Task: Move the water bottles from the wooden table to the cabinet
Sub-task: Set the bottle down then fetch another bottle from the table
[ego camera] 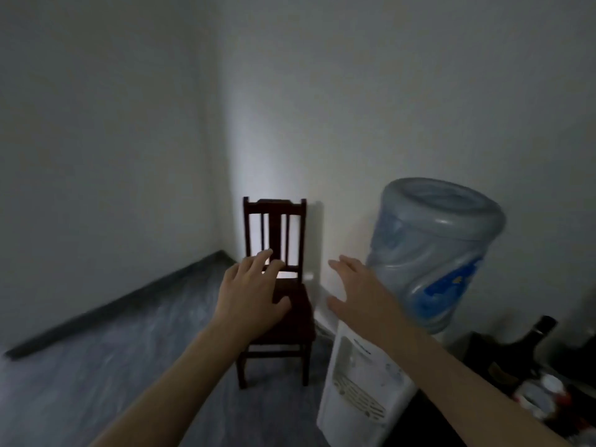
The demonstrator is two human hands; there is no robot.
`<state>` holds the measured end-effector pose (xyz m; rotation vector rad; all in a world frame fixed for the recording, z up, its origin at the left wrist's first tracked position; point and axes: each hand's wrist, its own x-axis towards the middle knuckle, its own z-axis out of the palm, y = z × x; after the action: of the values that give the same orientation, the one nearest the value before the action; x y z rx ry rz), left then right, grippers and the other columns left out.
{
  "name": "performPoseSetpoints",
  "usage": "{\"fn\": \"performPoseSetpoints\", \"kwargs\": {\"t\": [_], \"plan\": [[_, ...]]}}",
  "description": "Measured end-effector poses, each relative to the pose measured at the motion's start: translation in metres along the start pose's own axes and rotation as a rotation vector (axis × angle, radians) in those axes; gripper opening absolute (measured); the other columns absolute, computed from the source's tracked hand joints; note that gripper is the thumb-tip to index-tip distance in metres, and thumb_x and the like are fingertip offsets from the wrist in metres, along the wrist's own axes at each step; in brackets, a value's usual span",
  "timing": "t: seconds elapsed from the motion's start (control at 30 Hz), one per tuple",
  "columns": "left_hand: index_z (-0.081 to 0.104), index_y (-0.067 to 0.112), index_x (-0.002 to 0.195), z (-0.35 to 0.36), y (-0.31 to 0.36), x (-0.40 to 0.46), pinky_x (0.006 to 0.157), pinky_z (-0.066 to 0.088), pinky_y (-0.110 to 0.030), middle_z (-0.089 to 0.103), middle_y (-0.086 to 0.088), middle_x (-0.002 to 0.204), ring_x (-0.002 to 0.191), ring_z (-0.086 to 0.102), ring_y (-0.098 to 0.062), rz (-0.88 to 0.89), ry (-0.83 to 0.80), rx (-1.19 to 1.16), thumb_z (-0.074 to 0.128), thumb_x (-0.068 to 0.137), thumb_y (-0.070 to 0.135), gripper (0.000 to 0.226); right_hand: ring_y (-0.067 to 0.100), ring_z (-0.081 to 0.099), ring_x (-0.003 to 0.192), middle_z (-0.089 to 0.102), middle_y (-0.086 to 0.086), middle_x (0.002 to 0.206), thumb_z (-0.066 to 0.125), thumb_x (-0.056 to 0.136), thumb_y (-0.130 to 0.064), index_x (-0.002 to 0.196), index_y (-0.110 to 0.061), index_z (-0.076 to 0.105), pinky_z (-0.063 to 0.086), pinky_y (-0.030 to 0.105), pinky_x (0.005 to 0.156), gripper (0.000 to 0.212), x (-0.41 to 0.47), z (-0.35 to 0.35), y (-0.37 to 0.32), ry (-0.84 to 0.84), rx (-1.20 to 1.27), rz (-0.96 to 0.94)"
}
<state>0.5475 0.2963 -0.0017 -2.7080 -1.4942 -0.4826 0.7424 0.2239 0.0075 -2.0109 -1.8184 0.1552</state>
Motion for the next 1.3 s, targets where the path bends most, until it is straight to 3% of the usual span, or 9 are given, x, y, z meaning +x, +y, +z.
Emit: {"fn": "performPoseSetpoints", "kwargs": {"t": [0.1, 0.33, 0.57, 0.73, 1.03, 1.3], "plan": [[0.047, 0.029, 0.143, -0.017, -0.042, -0.034, 0.111, 0.034, -0.041, 0.037, 0.004, 0.158, 0.140, 0.041, -0.023, -0.153, 0.009, 0.044, 0.061, 0.084, 0.052, 0.065, 0.020, 0.033, 0.141, 0.033, 0.004, 0.155, 0.061, 0.089, -0.029, 0.149, -0.017, 0.035, 0.033, 0.037, 0.114, 0.066, 0.024, 0.020, -0.047, -0.060, 0.033, -0.153], [0.043, 0.030, 0.146, -0.076, -0.155, -0.151, 0.116, 0.030, -0.043, 0.028, 0.002, 0.165, 0.147, 0.034, -0.024, -0.552, 0.043, 0.182, 0.061, 0.088, 0.055, 0.066, 0.018, 0.023, 0.147, 0.024, 0.003, 0.161, 0.062, 0.089, -0.034, 0.152, -0.019, 0.032, 0.027, 0.034, 0.117, 0.070, 0.042, 0.088, -0.204, -0.261, 0.112, -0.507], [0.041, 0.033, 0.149, -0.140, -0.231, -0.293, 0.118, 0.031, -0.048, 0.026, 0.002, 0.168, 0.150, 0.032, -0.026, -0.956, 0.067, 0.303, 0.062, 0.088, 0.061, 0.070, 0.020, 0.027, 0.145, 0.028, 0.003, 0.160, 0.065, 0.087, -0.037, 0.151, -0.023, 0.034, 0.027, 0.034, 0.115, 0.072, 0.001, 0.138, -0.379, -0.385, 0.156, -0.845], [0.041, 0.032, 0.149, -0.188, -0.265, -0.393, 0.115, 0.033, -0.050, 0.025, 0.001, 0.168, 0.149, 0.034, -0.028, -1.191, 0.075, 0.342, 0.061, 0.089, 0.061, 0.070, 0.024, 0.029, 0.144, 0.025, 0.003, 0.161, 0.062, 0.089, -0.038, 0.151, -0.025, 0.031, 0.033, 0.043, 0.114, 0.070, -0.051, 0.157, -0.489, -0.460, 0.175, -1.074], [0.045, 0.028, 0.146, -0.236, -0.289, -0.539, 0.107, 0.044, -0.046, 0.035, -0.002, 0.160, 0.137, 0.045, -0.030, -1.470, 0.055, 0.377, 0.061, 0.089, 0.058, 0.066, 0.024, 0.030, 0.143, 0.024, 0.002, 0.160, 0.059, 0.089, -0.039, 0.149, -0.027, 0.033, 0.038, 0.044, 0.108, 0.066, -0.145, 0.195, -0.632, -0.551, 0.228, -1.316], [0.044, 0.026, 0.147, -0.247, -0.314, -0.617, 0.105, 0.041, -0.041, 0.035, -0.001, 0.159, 0.138, 0.042, -0.027, -1.668, 0.080, 0.356, 0.061, 0.091, 0.058, 0.067, 0.023, 0.034, 0.141, 0.028, 0.001, 0.159, 0.060, 0.088, -0.040, 0.149, -0.027, 0.034, 0.040, 0.044, 0.106, 0.067, -0.198, 0.237, -0.715, -0.629, 0.249, -1.476]]}}
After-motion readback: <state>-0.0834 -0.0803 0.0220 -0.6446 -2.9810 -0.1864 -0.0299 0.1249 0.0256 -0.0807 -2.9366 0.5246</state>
